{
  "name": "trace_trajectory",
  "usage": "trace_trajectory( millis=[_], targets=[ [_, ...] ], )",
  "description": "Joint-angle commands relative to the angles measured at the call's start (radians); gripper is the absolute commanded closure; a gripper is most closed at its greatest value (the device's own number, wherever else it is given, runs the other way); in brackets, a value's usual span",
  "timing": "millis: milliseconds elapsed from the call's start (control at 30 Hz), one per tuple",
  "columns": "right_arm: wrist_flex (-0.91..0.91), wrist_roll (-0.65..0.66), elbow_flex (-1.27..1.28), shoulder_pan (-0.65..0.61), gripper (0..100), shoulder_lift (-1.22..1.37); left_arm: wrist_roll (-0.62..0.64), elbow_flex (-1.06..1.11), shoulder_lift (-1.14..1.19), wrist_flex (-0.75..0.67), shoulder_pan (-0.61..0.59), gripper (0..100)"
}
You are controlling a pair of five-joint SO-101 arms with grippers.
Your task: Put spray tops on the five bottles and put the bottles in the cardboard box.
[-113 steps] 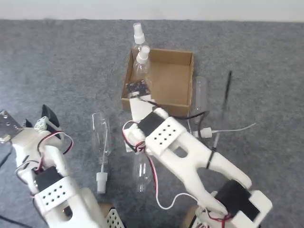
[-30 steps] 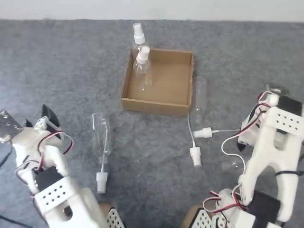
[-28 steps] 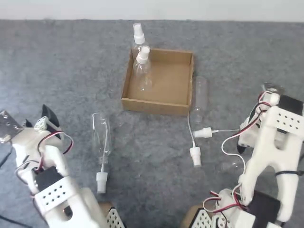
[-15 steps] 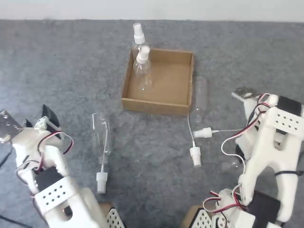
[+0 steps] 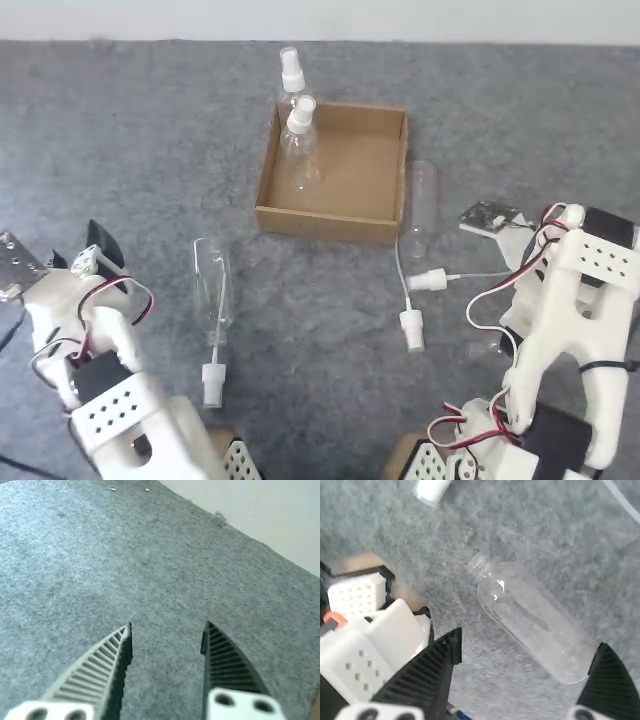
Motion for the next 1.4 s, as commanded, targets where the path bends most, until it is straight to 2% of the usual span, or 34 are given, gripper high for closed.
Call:
trace_trajectory(
  millis=[0, 367, 933, 1133, 1267, 1367],
  targets=[
    [0.022, 0.12, -0.008, 0.015, 64.3, -0.05, 0.006, -0.01, -0.014, -0.034, 0.003, 78],
    [-0.038, 0.361, 0.071, 0.015, 64.3, -0.047, 0.006, -0.01, -0.014, -0.034, 0.003, 78],
    [-0.522, 0.361, 0.364, 0.015, 65.0, -0.045, 0.006, -0.008, -0.014, -0.034, 0.003, 78],
    [-0.553, 0.359, 0.367, 0.015, 83.4, -0.045, 0.006, -0.008, -0.014, -0.034, 0.003, 78],
    [-0.553, 0.347, 0.364, 0.031, 84.3, -0.056, 0.006, -0.008, -0.014, -0.034, 0.003, 78],
    [-0.555, 0.27, 0.33, 0.039, 84.3, -0.056, 0.006, -0.008, -0.014, -0.034, 0.005, 78]
  ],
)
